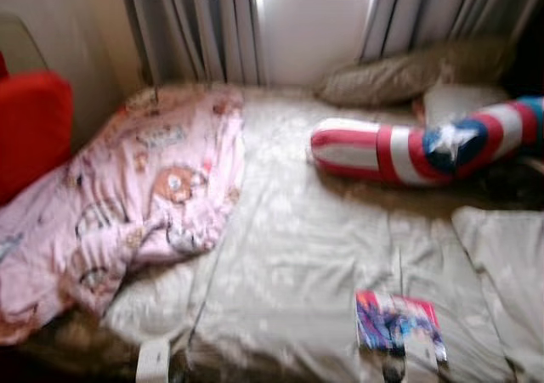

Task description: Clean up the room

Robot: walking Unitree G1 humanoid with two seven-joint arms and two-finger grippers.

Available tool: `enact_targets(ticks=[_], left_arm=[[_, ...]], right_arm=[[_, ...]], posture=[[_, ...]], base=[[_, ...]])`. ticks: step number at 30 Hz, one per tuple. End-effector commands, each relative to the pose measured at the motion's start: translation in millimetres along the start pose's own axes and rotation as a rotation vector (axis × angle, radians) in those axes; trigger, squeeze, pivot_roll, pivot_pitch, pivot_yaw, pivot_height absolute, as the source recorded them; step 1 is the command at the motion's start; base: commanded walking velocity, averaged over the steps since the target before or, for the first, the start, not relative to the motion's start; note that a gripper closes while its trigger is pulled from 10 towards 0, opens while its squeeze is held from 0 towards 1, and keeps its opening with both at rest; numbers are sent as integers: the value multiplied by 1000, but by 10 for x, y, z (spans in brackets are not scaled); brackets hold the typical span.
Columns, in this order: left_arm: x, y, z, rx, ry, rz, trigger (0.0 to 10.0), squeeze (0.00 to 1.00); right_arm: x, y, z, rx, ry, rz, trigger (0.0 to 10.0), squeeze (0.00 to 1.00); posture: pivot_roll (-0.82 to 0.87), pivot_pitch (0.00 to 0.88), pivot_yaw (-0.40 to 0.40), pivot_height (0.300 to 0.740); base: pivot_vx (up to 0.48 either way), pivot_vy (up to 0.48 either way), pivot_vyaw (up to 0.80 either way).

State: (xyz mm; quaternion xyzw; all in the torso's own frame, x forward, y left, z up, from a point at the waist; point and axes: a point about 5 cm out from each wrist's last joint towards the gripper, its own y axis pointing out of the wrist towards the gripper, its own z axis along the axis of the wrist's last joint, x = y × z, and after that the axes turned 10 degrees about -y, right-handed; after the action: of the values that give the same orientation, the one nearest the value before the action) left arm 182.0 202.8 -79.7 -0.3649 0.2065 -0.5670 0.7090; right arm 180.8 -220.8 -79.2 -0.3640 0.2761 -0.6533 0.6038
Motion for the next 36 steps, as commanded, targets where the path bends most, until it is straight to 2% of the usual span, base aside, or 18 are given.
enact_targets(ticks=[1,8,13,27,36], left_arm=[[-90,-22,-49,-21,-8,30,10000,0],[-159,-56,-132,-41,-10,45,10000,0],[-198,-71,-159,-50,-4,51,10000,0],[-268,-99,-201,-61,-5,58,10000,0],[-263,-104,-223,-68,-4,58,10000,0]], right_arm=[[-59,8,19,-1,-3,17,10000,0],[-120,11,18,-4,-24,36,10000,0],[-32,-1,-26,-18,-19,20,10000,0],[25,-22,-109,-39,-23,20,10000,0],[-57,-8,-79,-41,-32,30,10000,0]], posture=[[-17,0,2,740],[-8,0,15,740],[-11,0,22,740],[-10,0,28,740],[-8,0,25,740]], base=[[0,330,0],[0,329,0],[0,329,0],[0,335,0],[0,356,0]])
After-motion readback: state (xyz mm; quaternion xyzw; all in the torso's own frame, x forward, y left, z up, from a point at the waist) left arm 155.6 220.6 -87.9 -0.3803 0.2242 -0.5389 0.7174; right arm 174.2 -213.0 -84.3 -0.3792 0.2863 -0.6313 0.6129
